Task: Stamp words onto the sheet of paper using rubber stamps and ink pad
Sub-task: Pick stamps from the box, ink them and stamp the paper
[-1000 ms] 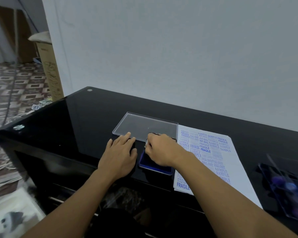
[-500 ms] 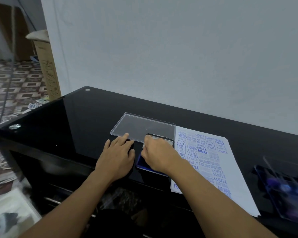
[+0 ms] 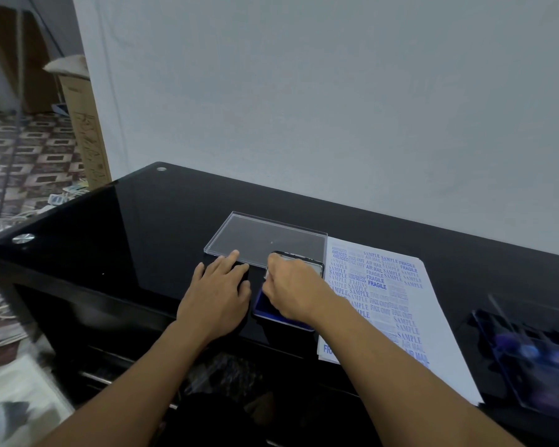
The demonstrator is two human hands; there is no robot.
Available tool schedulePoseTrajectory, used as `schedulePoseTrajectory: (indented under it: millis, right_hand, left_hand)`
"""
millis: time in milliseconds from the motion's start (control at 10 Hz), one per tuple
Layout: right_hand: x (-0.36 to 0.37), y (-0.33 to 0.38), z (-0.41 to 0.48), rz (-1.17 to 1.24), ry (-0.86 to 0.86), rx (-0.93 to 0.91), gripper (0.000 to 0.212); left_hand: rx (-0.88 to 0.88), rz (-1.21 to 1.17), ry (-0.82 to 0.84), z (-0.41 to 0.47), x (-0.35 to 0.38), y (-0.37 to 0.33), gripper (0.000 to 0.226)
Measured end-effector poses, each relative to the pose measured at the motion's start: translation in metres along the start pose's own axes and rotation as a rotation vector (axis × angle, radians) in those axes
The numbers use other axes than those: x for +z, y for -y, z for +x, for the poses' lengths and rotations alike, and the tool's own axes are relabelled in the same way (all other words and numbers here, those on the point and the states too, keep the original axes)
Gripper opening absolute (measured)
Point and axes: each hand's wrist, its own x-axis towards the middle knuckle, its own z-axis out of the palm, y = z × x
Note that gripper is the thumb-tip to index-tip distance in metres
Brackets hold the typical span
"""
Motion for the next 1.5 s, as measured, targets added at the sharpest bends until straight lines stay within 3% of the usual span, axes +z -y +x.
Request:
schedulePoseTrajectory:
  millis: [1500]
  right_hand:
    - [0.0, 0.006, -0.015, -0.011, -0.055, -0.004, 0.015]
  left_hand:
    - [-0.007, -0.029, 0.027, 0.001, -0.004, -0.003, 0.044]
